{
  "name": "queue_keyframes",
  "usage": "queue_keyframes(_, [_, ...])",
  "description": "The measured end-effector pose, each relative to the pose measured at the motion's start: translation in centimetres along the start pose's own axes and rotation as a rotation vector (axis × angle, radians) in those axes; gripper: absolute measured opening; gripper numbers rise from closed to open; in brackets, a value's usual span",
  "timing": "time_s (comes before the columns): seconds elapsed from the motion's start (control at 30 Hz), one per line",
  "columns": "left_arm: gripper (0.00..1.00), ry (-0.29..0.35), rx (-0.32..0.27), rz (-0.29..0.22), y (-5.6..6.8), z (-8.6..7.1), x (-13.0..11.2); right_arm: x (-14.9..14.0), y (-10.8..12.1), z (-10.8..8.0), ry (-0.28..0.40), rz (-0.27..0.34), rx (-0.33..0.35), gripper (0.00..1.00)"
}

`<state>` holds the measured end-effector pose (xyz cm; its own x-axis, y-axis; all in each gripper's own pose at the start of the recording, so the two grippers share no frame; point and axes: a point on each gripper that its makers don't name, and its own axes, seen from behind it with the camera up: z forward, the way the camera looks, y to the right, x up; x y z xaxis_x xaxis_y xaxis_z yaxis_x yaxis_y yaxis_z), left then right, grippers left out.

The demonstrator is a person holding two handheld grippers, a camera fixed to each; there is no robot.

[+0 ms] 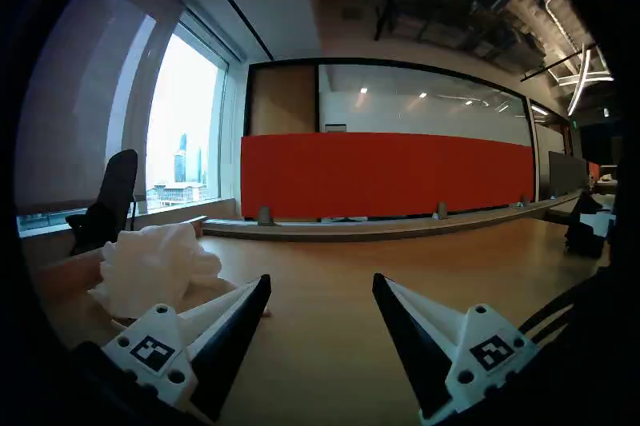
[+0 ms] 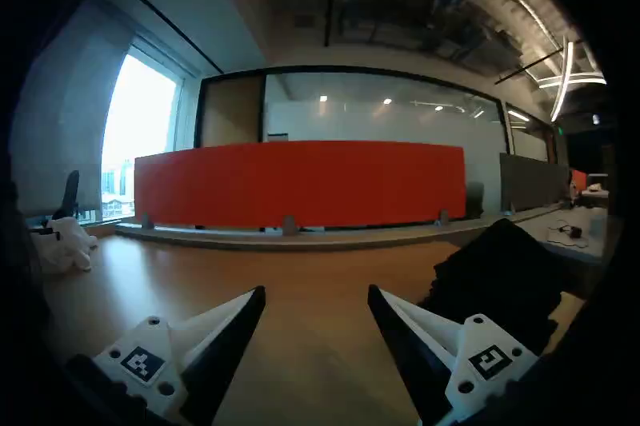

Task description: Fold towel

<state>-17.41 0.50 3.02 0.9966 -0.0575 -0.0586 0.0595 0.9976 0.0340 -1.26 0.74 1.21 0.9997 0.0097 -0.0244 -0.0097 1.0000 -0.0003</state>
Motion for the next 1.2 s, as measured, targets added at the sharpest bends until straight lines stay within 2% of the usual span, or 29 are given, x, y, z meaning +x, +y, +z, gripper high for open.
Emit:
queue_keyframes(0.3, [0.94, 0.0, 0.0, 0.0, -0.01, -0.04, 0.01, 0.16, -0.42, -0.32, 0.008, -0.019, 0.007, 0.99])
queue_keyframes(1.2, [0.94, 0.0, 0.0, 0.0, 0.06, -0.05, 0.05, 0.48, -0.32, -0.52, 0.009, -0.017, -0.001, 0.99])
